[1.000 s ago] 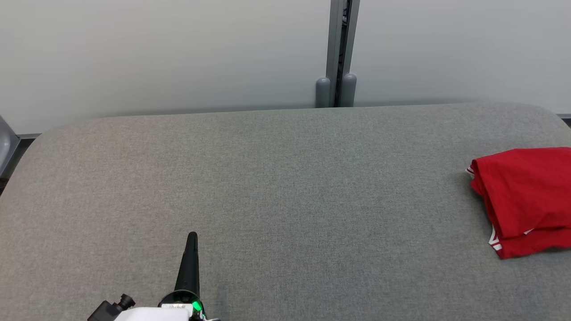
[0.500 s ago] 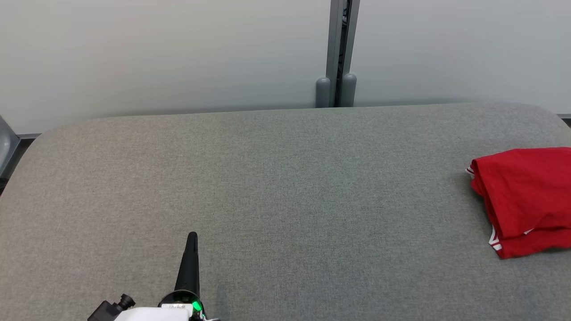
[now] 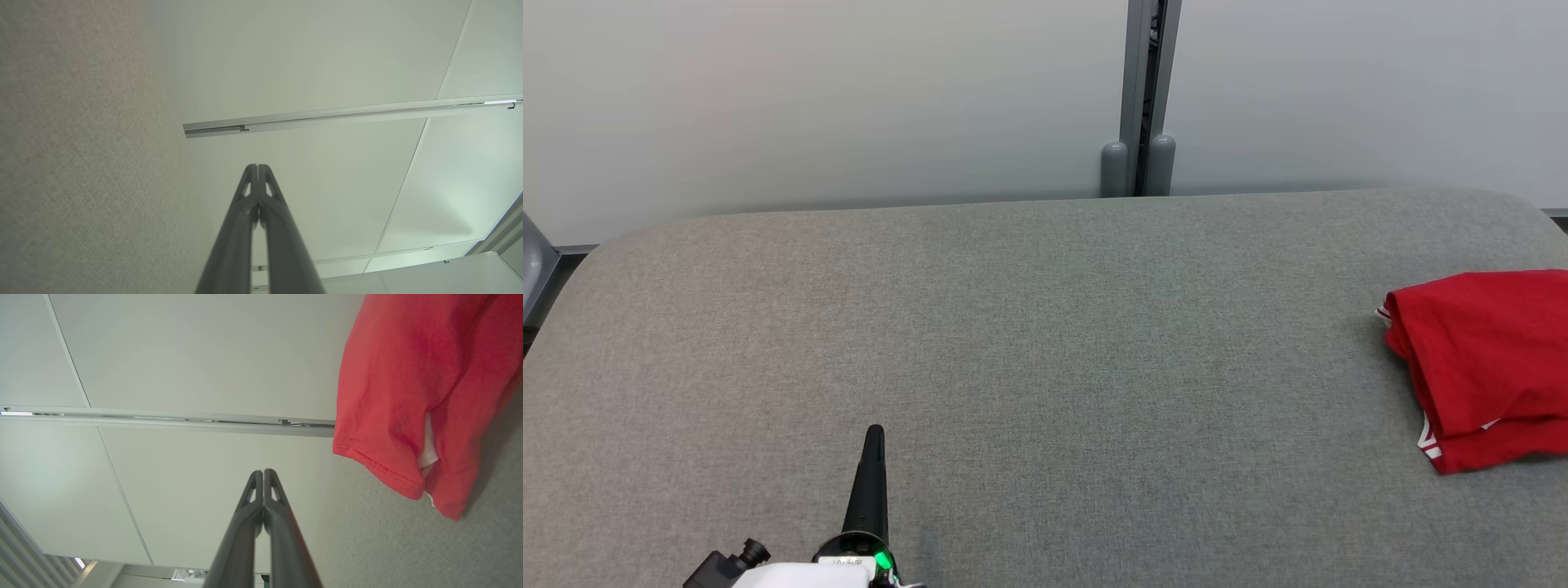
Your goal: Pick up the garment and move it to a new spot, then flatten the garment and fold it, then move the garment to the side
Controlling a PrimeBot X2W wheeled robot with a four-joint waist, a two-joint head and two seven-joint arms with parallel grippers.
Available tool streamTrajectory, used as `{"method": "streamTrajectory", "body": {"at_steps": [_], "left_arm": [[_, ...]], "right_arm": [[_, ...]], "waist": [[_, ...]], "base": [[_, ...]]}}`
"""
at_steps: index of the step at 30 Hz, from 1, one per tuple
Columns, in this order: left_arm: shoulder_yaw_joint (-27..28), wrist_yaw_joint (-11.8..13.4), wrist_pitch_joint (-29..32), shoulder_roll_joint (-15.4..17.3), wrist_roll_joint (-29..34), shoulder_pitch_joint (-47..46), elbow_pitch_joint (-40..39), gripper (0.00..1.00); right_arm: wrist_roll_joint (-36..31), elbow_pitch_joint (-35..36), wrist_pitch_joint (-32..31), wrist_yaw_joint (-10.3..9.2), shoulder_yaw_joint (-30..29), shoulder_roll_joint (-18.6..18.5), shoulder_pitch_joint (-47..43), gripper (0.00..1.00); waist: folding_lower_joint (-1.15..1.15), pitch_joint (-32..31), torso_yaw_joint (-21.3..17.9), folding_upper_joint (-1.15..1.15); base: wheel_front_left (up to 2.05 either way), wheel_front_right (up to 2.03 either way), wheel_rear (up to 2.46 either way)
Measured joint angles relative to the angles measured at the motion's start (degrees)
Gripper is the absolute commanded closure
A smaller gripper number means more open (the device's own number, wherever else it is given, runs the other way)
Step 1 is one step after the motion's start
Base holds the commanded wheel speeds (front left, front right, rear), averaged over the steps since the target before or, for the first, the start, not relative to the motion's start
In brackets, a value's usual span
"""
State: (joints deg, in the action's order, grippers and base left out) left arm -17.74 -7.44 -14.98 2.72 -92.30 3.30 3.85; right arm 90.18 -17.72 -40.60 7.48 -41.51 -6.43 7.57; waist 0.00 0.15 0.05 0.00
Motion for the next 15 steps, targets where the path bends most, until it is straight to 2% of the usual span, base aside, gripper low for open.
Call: {"method": "streamTrajectory", "body": {"at_steps": [15], "left_arm": [[0.0,0.0,0.0,0.0,0.0,0.0,0.0,1.00]], "right_arm": [[0.0,0.0,-0.1,0.00,-0.1,0.1,0.0,1.00]], "waist": [[0.00,0.0,0.0,0.00]], "base": [[0.00,0.00,0.00]]}}
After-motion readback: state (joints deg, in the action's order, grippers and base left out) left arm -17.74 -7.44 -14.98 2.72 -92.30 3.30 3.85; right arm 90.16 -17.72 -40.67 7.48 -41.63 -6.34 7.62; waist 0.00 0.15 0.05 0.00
